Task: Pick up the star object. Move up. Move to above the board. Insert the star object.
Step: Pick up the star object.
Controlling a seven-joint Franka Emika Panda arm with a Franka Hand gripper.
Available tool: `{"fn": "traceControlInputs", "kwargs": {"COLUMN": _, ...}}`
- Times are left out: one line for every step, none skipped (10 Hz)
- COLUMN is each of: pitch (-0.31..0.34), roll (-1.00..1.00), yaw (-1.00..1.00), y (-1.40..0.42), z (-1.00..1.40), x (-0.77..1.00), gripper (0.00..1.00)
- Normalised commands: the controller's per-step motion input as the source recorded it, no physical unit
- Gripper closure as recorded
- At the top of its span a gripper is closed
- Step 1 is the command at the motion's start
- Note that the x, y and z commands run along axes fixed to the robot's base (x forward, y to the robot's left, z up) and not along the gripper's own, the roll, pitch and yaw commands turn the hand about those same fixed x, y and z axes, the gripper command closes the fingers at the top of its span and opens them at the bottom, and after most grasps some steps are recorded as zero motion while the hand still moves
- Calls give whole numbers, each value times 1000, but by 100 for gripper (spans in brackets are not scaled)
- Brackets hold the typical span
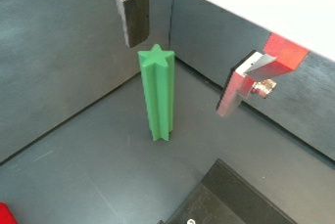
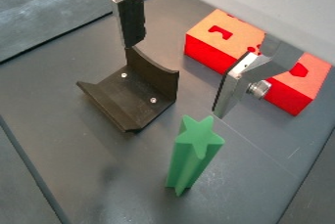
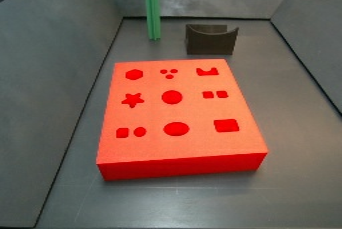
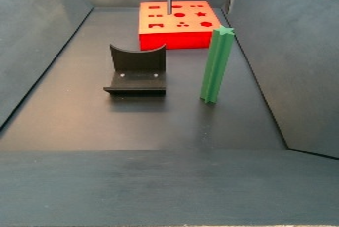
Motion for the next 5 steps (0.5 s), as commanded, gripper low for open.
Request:
{"fn": "traceControlInputs", "kwargs": {"pitch": 147, "roll": 31, "yaw": 43, "y": 63, "z": -414, "x": -94, "gripper": 0}}
{"fn": "traceControlInputs", "kwargs": {"pitch": 110, "roll": -54, "yaw": 29, "y": 480, "z": -597, "x": -166, "gripper": 0}}
{"fn": "traceControlInputs", "kwargs": {"pitch": 107, "roll": -36, "yaw": 146, "y": 549, "z": -769, "x": -449, "gripper": 0}}
{"fn": "traceControlInputs", "kwargs": {"pitch": 46, "roll": 20, "yaw": 0, "y": 237, "z": -860, "x": -617, "gripper": 0}}
{"fn": "traceControlInputs", "kwargs": {"pitch": -43, "roll": 80, "yaw": 0, "y": 0, "z": -86, "x": -23, "gripper": 0}}
